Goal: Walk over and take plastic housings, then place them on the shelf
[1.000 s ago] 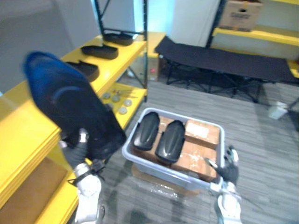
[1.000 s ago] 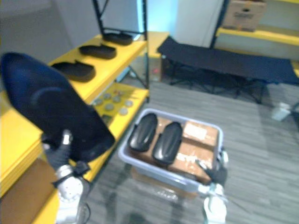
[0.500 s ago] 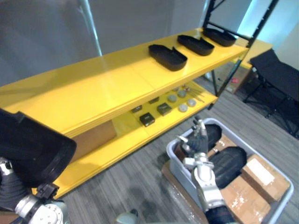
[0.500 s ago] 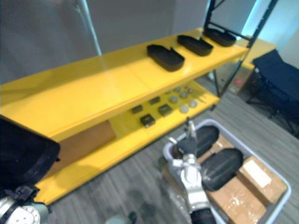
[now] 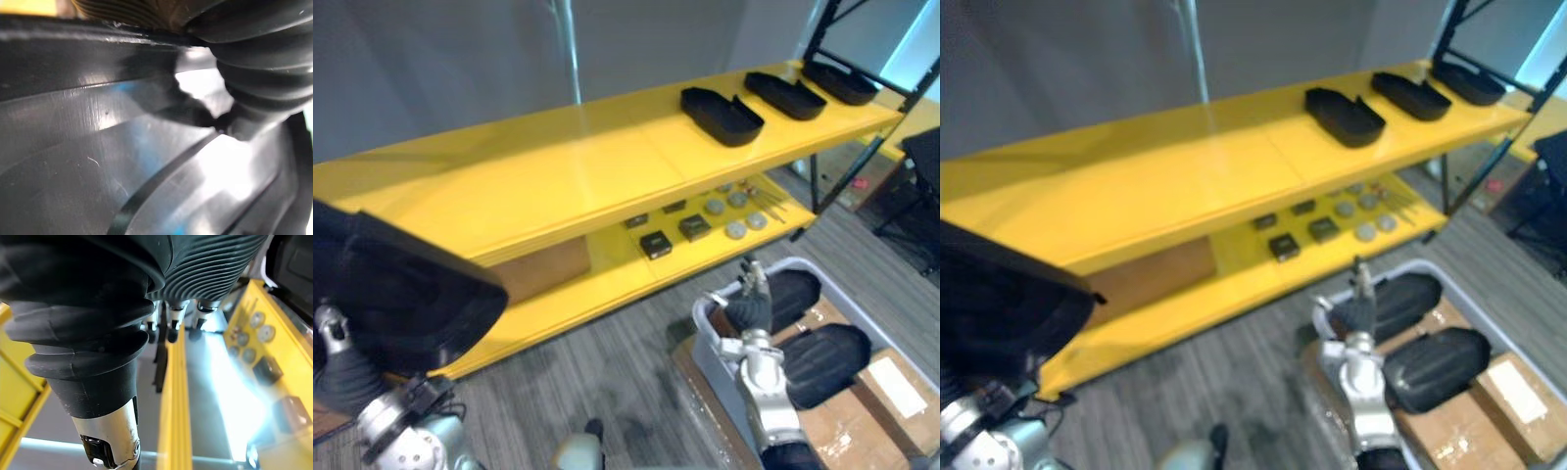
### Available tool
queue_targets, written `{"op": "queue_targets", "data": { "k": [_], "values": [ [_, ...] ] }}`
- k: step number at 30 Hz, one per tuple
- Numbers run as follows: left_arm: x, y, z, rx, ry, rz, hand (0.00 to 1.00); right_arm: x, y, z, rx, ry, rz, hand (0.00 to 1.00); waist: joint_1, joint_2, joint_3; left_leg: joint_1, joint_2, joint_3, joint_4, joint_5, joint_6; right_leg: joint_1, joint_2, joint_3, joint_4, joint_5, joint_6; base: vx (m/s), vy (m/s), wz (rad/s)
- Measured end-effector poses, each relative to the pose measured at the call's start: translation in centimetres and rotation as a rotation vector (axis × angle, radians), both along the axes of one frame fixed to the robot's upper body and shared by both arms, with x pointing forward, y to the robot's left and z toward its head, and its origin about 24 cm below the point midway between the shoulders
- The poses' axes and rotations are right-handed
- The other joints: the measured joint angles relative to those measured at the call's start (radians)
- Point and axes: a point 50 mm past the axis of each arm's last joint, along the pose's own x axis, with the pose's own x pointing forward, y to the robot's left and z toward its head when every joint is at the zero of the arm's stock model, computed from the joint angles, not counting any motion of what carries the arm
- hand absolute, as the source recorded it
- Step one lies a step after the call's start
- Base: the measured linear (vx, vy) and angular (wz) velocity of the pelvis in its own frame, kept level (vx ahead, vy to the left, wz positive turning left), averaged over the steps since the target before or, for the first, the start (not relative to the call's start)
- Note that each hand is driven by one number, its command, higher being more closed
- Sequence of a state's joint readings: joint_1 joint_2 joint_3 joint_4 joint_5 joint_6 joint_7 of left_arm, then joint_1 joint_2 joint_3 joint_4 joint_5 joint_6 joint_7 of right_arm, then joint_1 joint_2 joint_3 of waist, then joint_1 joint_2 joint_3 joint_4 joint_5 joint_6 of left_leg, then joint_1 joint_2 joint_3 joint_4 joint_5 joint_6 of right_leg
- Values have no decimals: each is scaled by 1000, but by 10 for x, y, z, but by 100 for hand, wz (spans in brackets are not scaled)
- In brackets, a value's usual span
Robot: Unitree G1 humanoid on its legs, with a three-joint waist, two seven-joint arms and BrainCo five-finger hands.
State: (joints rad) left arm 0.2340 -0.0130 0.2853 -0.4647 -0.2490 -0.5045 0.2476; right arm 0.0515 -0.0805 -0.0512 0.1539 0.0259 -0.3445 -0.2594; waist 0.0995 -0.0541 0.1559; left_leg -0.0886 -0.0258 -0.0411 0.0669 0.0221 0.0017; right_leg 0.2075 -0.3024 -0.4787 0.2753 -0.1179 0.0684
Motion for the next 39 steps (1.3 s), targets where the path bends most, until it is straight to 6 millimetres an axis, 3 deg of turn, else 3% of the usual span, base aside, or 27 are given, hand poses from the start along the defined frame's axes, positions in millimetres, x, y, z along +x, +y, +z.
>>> {"op": "queue_targets", "data": {
  "k": [1, 3, 4, 5, 8, 13, 15, 20, 24, 26, 27, 28, 29, 30, 32, 34, 36, 37, 39],
  "values": [
    [10, -5, 3, 18, -23, -66, 100, -4, -6, 5, -8, -27, -18, 0, -25, -2, -1, 1, -5, -33, -14, 19, -5, -7, 40, 53, -4, -60, -7, -4, -116, 96],
    [19, -6, 2, 33, -24, -99, 100, -3, -7, 9, -13, -45, -28, 0, -28, -10, 0, 0, -19, -29, -1, 26, -12, -20, 76, 72, -60, -62, -17, -46, -109, 31],
    [21, -6, -1, 21, -14, -109, 100, -3, -9, 10, -20, -49, -29, 0, -29, -9, 4, -1, -27, -24, 14, 26, -14, 2, 74, 52, -81, -72, -1, -63, -108, 1],
    [22, -8, -4, 8, -3, -127, 100, -3, -12, 11, -29, -53, -33, 0, -28, 6, 9, -3, -19, -11, 16, 32, -24, 7, 85, 72, -106, -65, 23, -65, -92, -5],
    [21, -15, -11, -13, 25, -187, 100, -2, -18, 14, -47, -55, -48, 0, -26, 52, 34, -3, 22, -3, 13, 46, -45, 14, 126, 74, -125, -59, 35, -130, -85, -9],
    [15, -26, -25, 6, 108, -297, 100, -4, -18, 16, -43, -64, -43, 0, -39, 72, 45, 3, 76, 43, 13, 44, -52, 17, 158, 70, -90, -94, 24, -175, -66, 4],
    [11, -27, -29, 8, 133, -310, 100, -6, -17, 14, -42, -53, -33, 0, -45, 71, 45, 19, 89, 89, 13, 45, -51, 3, 144, 67, -44, -128, 18, -124, -23, 11],
    [3, -23, -27, 44, 144, -272, 100, -10, -13, 8, -13, -34, -37, 0, -43, 79, 38, 15, 69, 145, 31, 44, -49, -1, 99, 64, -23, -155, 45, 10, 51, 4],
    [-1, -20, -15, 107, 106, -255, 100, -13, -9, 5, 9, -34, -42, 0, -28, 38, 17, -25, -19, 161, 152, -68, 5, 24, 7, 54, 13, -176, 78, 203, 155, 16],
    [2, -21, -11, 131, 93, -250, 100, -14, -9, 6, 5, -49, -37, 0, -31, 37, 18, -19, -38, 134, 183, -106, 17, -50, -48, 90, 238, -149, 24, 268, 141, 40],
    [4, -20, -7, 164, 88, -251, 100, -14, -7, 7, 10, -61, -27, 0, -40, 33, 19, -3, -41, 123, 181, -125, 25, -138, -69, 144, 405, -71, -38, 258, 155, 40],
    [6, -19, -3, 215, 90, -249, 100, -12, -4, 9, 19, -82, -13, 0, -44, 30, 20, 37, -39, 102, 157, -134, 41, -201, -79, 204, 536, 31, -37, 288, 130, 34],
    [7, -19, -1, 234, 91, -250, 100, -12, -2, 10, 21, -92, -8, 0, -47, 25, 19, 55, -37, 95, 144, -137, 45, -225, -79, 222, 579, 20, -38, 346, 71, 24],
    [8, -17, 0, 253, 99, -248, 100, -11, 0, 12, 18, -112, 12, 0, -54, 22, 17, 86, -28, 82, 125, -143, 49, -265, -66, 237, 612, -43, -38, 421, 47, 19],
    [9, -16, 0, 238, 112, -239, 100, -8, -1, 19, 9, -152, 22, 0, -57, 25, 14, 131, 2, 77, 102, -149, 30, -306, -16, 235, 509, -103, -33, 344, 29, 9],
    [15, -14, 0, 217, 113, -229, 100, -7, -4, 32, 10, -213, 44, 0, -58, 29, 13, 145, 33, 74, 101, -161, 10, -328, 52, 250, 260, -100, -13, 293, -49, 11],
    [30, -10, -5, 173, 145, -221, 100, -6, -11, 43, 76, -275, 93, 0, -73, 29, 13, 161, 50, 35, 105, -181, -22, -353, 111, 323, 40, -50, 28, 302, -151, 52],
    [33, -8, -9, 153, 172, -215, 100, -7, -12, 42, 88, -277, 103, 0, -87, 24, 10, 164, 49, 11, 113, -191, -36, -350, 116, 349, 4, -24, 30, 258, -230, 94],
    [33, -7, -16, 124, 214, -202, 100, -8, -12, 43, 102, -285, 135, 0, -98, -5, -7, 164, 34, -25, 123, -229, -67, -339, 116, 380, -33, 95, 20, 241, -312, 89]
  ]
}}
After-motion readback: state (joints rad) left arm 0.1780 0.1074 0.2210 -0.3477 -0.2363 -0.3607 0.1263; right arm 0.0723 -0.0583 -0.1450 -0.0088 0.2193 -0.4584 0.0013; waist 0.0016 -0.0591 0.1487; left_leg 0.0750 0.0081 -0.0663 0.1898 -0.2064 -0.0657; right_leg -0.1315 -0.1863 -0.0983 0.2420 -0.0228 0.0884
